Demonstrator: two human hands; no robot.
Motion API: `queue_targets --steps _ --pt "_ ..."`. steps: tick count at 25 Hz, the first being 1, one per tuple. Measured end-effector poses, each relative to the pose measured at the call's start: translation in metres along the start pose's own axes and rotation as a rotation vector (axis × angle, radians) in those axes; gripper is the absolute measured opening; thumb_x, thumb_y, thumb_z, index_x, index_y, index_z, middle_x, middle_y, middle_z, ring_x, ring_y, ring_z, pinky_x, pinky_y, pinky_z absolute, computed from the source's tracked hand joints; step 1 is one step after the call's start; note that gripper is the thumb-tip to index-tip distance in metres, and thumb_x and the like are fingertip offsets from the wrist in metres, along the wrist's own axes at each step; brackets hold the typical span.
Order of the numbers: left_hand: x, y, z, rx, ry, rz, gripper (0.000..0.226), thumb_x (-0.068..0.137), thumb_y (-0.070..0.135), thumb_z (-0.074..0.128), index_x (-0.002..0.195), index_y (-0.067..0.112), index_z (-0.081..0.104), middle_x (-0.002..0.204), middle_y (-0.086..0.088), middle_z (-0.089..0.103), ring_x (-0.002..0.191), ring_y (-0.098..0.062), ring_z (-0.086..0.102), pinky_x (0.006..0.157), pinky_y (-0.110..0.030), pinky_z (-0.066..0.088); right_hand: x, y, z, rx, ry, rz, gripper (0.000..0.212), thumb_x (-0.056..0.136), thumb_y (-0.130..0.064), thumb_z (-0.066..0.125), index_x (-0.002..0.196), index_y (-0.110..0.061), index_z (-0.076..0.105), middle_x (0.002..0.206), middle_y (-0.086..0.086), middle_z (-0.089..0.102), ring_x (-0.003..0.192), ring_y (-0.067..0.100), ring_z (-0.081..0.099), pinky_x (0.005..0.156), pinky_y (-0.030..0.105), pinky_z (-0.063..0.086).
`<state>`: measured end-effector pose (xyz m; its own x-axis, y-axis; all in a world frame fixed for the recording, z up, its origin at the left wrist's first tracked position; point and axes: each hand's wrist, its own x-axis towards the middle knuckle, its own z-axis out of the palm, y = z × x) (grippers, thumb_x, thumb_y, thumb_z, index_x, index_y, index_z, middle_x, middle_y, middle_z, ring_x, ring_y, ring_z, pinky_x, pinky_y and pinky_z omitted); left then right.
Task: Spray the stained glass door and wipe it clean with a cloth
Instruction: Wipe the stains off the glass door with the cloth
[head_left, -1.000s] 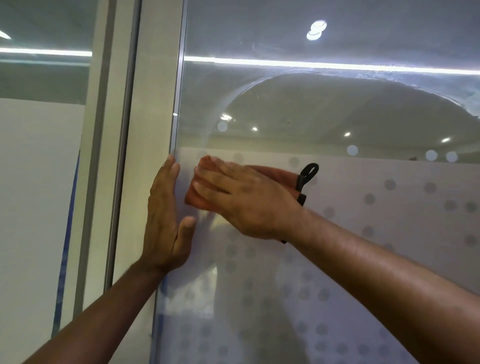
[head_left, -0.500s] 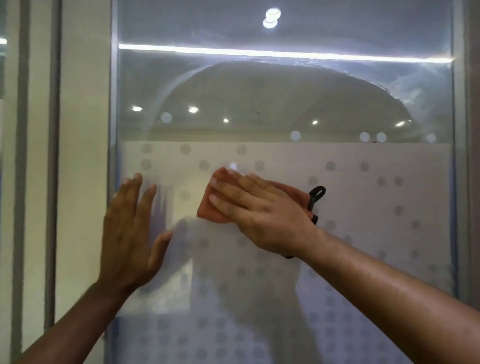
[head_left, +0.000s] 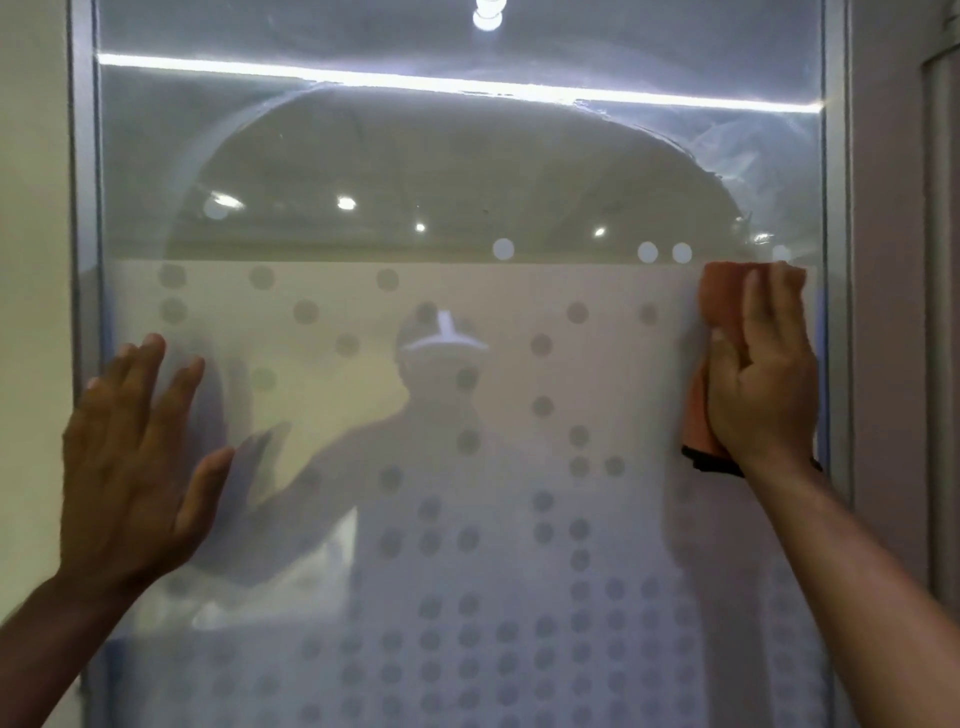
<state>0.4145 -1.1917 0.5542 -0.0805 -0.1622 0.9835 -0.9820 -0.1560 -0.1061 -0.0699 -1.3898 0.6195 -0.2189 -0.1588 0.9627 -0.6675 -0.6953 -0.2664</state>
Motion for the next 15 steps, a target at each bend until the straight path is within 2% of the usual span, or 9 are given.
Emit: queue_targets --steps 3,7,11,15 --pt "-0.001 -0.004 0.004 0.024 0.037 0.011 0.093 0.109 0.066 0.024 0.160 -0.010 0.044 0.173 -0.036 0.030 0.161 -0.059 0.029 0.127 -0.077 0.028 -0.026 0.011 -0.002 0.006 0.037 0.052 0.061 0.111 -0.025 0.046 0.168 -0.007 0.030 0.178 0.014 0.021 0.166 0.034 0.020 0.133 0.051 0.026" --pt "-0.005 -0.009 0.013 0.009 0.079 0.013 0.084 0.110 0.062 0.032 0.165 -0.001 0.040 0.178 -0.027 0.027 0.168 -0.047 0.023 0.131 -0.071 0.025 -0.055 0.009 0.009 0.037 0.052 0.035 0.062 0.111 -0.028 0.046 0.168 -0.012 0.030 0.179 0.011 0.020 0.166 0.033 0.020 0.132 0.052 0.028" --pt "-0.006 -0.017 0.019 0.005 0.092 0.033 0.080 0.110 0.061 0.033 0.169 0.007 0.035 0.183 -0.019 0.021 0.171 -0.039 0.017 0.136 -0.063 0.020 -0.076 -0.019 0.026 0.030 0.052 -0.006 0.059 0.109 -0.017 0.053 0.165 -0.006 0.038 0.176 0.018 0.028 0.163 0.040 0.027 0.129 0.057 0.033" --pt "-0.008 -0.018 0.023 -0.024 0.116 0.039 0.080 0.111 0.061 0.031 0.169 0.007 0.035 0.182 -0.020 0.022 0.170 -0.042 0.020 0.132 -0.068 0.023 -0.098 -0.071 0.046 0.009 0.009 -0.099 0.058 0.105 -0.009 0.056 0.161 0.000 0.042 0.173 0.024 0.031 0.161 0.047 0.028 0.125 0.062 0.038"
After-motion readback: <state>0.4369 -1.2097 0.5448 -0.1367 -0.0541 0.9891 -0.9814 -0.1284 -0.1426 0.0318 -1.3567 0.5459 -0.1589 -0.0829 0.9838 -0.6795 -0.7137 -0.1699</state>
